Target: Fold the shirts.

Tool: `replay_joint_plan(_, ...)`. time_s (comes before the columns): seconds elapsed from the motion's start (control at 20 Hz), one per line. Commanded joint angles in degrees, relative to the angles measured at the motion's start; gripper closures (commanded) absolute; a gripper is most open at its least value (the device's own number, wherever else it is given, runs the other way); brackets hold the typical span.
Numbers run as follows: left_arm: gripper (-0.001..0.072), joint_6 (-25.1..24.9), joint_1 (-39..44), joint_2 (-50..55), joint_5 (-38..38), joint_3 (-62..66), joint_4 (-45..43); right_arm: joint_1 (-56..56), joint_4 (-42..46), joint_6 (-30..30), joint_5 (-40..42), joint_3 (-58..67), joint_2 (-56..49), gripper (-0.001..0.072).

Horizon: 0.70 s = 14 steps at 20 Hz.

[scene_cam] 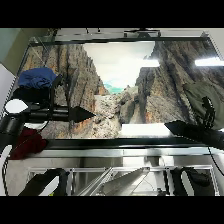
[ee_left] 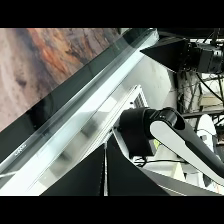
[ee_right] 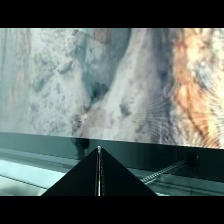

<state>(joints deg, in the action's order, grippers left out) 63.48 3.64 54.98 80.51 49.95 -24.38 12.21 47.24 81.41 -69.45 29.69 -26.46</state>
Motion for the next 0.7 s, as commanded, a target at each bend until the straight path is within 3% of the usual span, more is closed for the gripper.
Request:
replay_joint_plan(0.0,0.0703,0.0,0.0,0.0,-5.5,0.0,0.2,0.0,-0.2,0.0,0.0,0.0,0.0,0.0697)
replay_joint_plan(0.2,0.0705,0.0,-0.3,0.0,-13.0,0.9,-0.9,-0.1,-1.1,0.0,0.0,0.0,0.0,0.0697)
replay_joint_plan(0.35,0.0702,0.1,-9.0,0.8,-19.7,8.4,-15.6,0.0,-1.0,0.0,0.0,0.0,0.0,0.0696)
replay_joint_plan(0.4,0.0475,0.1,-14.2,2.4,-21.1,12.2,-20.5,0.0,-1.0,0.0,0.0,0.0,0.0,0.0696)
replay_joint_plan(0.45,0.0183,0.6,-19.3,4.6,-22.3,15.5,-23.4,0.0,-1.0,0.0,0.0,0.0,0.0,0.0692)
replay_joint_plan(0.5,-0.0013,0.9,-23.9,7.3,-22.9,18.4,-24.7,0.0,-1.0,0.0,0.0,0.0,0.0,0.0690)
replay_joint_plan(0.55,-0.0006,0.9,-28.0,10.5,-23.8,21.0,-25.4,0.0,-1.0,0.0,0.0,0.0,0.0,0.0681)
replay_joint_plan(0.65,-0.0006,0.8,-34.4,18.9,-26.1,26.3,-25.6,0.0,-1.0,0.0,0.6,0.0,0.0,0.0334)
